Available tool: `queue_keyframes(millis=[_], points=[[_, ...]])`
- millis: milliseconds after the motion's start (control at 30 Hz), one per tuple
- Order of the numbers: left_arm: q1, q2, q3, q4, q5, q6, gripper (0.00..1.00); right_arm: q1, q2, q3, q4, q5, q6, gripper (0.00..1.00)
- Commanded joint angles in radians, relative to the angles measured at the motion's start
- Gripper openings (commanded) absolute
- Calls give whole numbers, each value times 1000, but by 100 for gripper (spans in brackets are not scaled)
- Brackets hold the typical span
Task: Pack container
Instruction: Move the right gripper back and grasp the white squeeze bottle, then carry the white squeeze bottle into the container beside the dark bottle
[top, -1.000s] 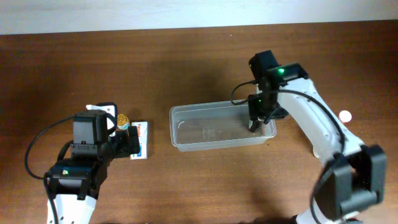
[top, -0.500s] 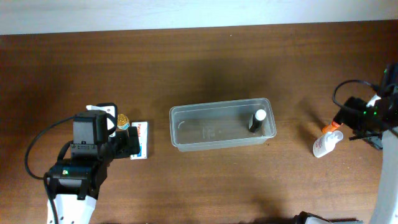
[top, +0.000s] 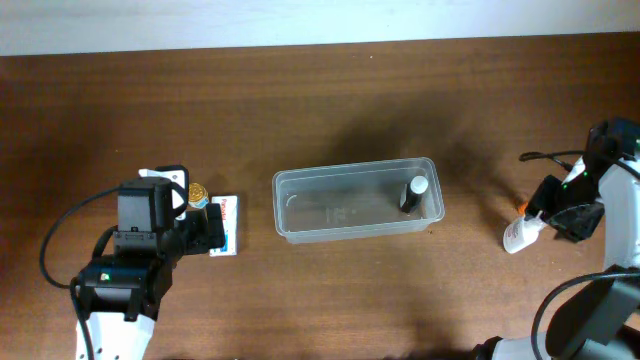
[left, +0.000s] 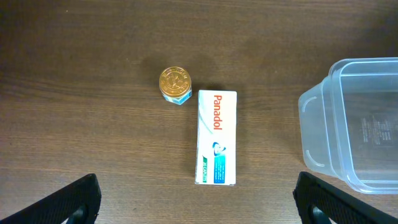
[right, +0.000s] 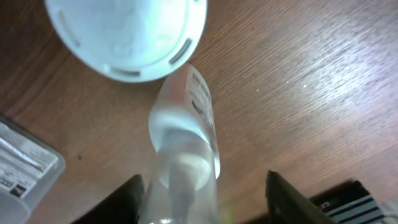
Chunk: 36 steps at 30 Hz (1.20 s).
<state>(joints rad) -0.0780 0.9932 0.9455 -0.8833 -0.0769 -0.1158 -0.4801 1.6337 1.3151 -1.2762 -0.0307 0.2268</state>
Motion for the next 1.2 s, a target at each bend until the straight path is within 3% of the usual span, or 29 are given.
queue_keyframes(millis=[0,133,800,933,1167], points=[[2,3,21,-1,11,12,100,-3,0,-7,1,-11,-6,43],[2,3,21,-1,11,12,100,-3,0,-7,3,-11,-10,29],[2,3,21,-1,11,12,100,49,0,-7,41,0,-23,29],[2,3,21,-2,11,12,100,49,0,-7,41,-4,-29,22],[2,3,21,-2,11,12,100,58,-40,4,31,-27,-37,17]])
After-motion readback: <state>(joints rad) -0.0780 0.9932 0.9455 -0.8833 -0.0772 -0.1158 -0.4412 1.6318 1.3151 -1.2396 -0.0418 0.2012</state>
